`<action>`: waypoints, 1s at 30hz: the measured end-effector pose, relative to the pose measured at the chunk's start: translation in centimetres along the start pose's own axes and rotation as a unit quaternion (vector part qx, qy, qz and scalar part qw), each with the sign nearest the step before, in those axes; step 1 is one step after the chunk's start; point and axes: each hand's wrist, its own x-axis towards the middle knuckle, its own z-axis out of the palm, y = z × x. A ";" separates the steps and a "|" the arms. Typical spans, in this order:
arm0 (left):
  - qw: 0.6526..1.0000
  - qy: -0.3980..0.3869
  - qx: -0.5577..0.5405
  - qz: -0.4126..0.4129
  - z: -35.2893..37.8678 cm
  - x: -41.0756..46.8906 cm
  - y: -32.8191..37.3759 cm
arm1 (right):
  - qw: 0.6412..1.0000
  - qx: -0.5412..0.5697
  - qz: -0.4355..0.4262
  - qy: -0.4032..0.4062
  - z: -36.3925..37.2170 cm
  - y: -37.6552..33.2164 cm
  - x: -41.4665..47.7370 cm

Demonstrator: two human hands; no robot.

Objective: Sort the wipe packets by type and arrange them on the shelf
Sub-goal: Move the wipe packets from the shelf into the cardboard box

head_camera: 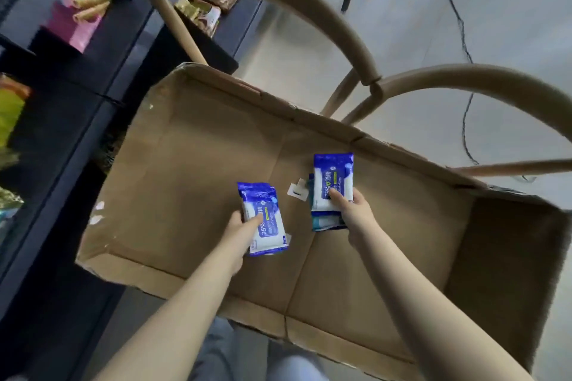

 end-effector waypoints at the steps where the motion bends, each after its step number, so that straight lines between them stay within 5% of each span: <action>1: 1.000 -0.002 0.005 0.000 0.8 1.0 0.4 | 1.000 -0.012 -0.005 -0.010 0.2 -0.8 1.5; 9: 1.000 -0.003 0.014 0.019 4.5 3.9 1.8 | 0.996 -0.054 -0.067 -0.023 2.5 -2.8 7.0; 17: 0.998 -0.006 -0.057 0.016 -0.2 0.9 1.2 | 0.990 -0.043 -0.123 0.061 3.2 -1.5 1.7; 30: 0.957 0.004 -0.168 0.237 -25.4 -24.6 -2.9 | 0.965 -0.019 -0.256 -0.056 15.6 -1.3 -31.0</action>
